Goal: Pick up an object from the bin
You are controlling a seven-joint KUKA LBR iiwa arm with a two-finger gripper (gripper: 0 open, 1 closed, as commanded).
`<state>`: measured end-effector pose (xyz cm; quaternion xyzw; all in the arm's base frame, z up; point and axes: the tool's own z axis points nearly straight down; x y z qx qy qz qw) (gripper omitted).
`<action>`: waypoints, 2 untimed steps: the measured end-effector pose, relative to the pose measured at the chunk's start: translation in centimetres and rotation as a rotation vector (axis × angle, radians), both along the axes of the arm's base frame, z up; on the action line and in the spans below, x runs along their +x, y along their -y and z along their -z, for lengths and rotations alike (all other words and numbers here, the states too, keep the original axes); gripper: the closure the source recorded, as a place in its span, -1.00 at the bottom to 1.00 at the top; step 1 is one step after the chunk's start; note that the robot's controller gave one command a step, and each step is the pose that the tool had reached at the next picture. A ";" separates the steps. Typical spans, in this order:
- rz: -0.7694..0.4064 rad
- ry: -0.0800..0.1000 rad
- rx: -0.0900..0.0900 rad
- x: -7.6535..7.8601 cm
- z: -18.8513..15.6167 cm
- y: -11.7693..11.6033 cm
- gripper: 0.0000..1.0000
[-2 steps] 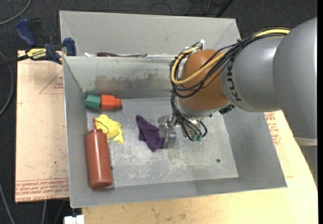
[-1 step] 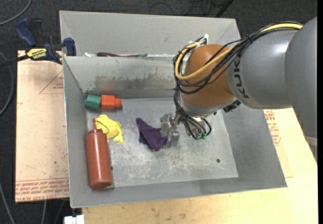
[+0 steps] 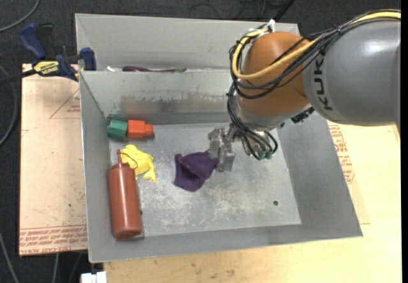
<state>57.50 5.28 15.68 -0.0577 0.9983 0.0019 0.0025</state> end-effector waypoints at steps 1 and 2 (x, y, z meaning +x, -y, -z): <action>-0.045 -0.004 0.000 1.1 -4.9 0.7 1.00; -0.019 -0.005 0.000 -0.1 -10.0 0.0 1.00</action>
Offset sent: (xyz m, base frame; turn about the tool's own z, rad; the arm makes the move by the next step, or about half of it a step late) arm -0.0172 0.0103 0.1462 0.0353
